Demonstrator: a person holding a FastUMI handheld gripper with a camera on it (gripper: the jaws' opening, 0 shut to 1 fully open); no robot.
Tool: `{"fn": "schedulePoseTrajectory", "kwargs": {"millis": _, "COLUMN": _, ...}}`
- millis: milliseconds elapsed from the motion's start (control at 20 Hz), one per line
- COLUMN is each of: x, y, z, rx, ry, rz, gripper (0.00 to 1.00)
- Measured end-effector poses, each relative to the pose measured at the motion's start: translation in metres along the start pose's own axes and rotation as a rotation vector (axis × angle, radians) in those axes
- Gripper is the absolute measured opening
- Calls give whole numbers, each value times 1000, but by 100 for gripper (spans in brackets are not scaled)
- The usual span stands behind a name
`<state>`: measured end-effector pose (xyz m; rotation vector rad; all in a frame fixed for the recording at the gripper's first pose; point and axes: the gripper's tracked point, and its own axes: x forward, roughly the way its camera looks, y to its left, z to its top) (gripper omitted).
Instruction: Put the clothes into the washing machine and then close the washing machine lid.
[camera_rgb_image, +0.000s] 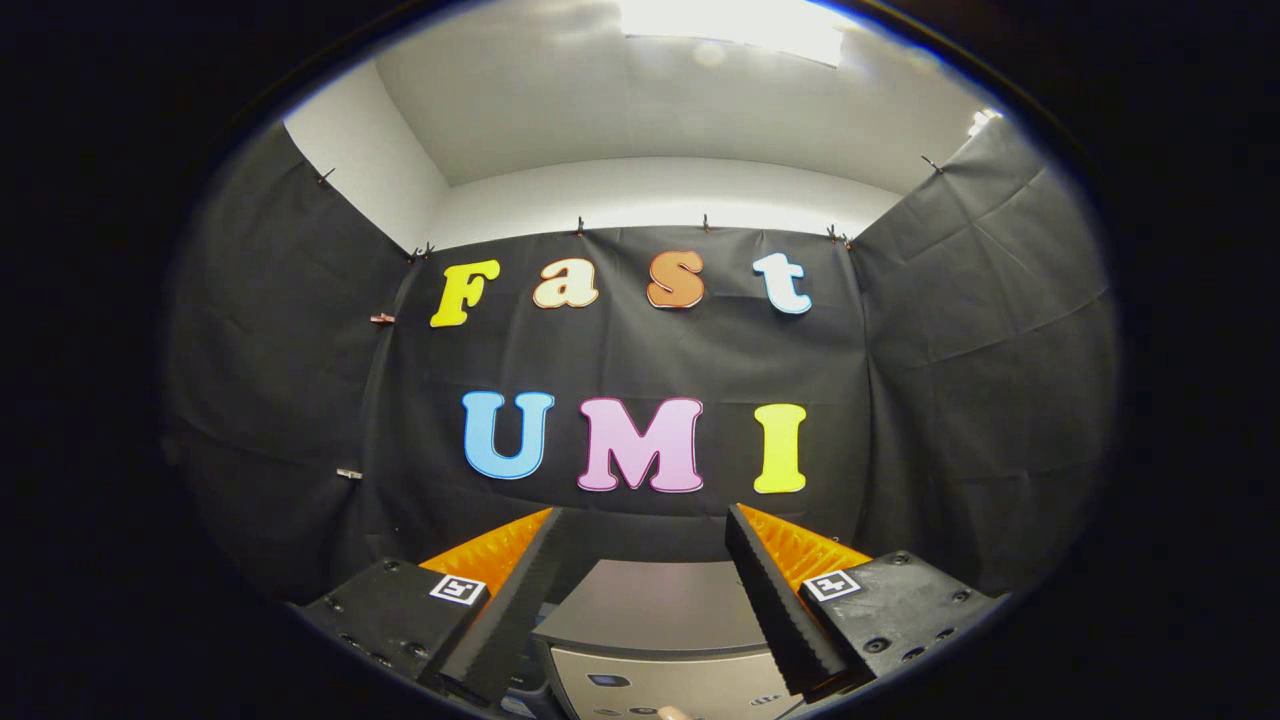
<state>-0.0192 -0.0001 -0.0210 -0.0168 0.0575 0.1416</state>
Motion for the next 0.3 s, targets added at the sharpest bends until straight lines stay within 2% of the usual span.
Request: {"fn": "schedulePoseTrajectory", "kwargs": {"millis": 300, "x": -2, "y": 4, "z": -3, "rx": 0, "ry": 9, "rz": 18, "gripper": 99}}
